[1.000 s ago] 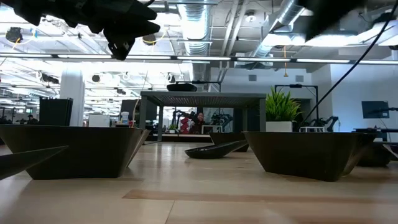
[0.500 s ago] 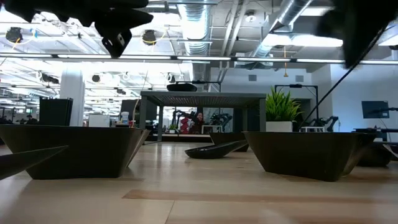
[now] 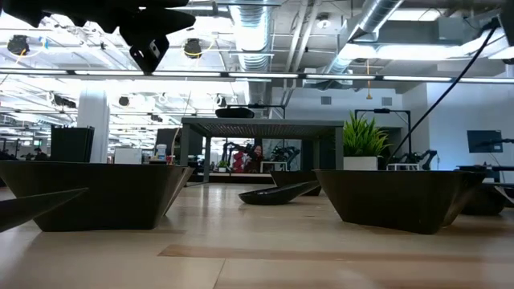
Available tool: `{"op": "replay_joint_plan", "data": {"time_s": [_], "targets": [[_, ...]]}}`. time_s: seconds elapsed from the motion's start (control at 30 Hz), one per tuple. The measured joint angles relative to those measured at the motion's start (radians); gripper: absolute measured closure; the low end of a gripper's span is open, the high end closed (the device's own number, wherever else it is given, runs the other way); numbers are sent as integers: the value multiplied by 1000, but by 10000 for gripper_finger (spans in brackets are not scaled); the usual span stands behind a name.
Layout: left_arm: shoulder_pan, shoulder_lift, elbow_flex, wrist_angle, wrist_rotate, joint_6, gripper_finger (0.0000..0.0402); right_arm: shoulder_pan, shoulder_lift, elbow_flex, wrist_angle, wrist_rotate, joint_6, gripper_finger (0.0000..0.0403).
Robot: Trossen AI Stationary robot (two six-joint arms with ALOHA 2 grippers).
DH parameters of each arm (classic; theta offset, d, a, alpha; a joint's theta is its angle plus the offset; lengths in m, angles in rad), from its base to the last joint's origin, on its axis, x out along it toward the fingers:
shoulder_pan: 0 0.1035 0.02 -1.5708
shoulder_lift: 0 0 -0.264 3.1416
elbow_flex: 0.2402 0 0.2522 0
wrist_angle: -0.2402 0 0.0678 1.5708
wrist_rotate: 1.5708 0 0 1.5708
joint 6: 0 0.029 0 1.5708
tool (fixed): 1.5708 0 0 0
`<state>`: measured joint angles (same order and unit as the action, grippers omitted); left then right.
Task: Pick & Place Mini shaped plates
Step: Stack the black leaf-shaped plate on top of the stacked black leaf-shaped plates on the shelf
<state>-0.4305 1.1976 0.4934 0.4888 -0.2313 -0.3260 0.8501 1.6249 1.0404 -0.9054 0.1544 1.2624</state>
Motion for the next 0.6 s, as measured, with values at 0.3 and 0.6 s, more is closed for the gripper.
{"op": "replay_joint_plan", "data": {"time_s": [0.3,0.6], "targets": [[0,0,0,13,-1,0,296,10,0,-68,116,26,-135,251],[0,0,0,29,-1,0,296,-4,46,-68,175,34,-251,248]]}}
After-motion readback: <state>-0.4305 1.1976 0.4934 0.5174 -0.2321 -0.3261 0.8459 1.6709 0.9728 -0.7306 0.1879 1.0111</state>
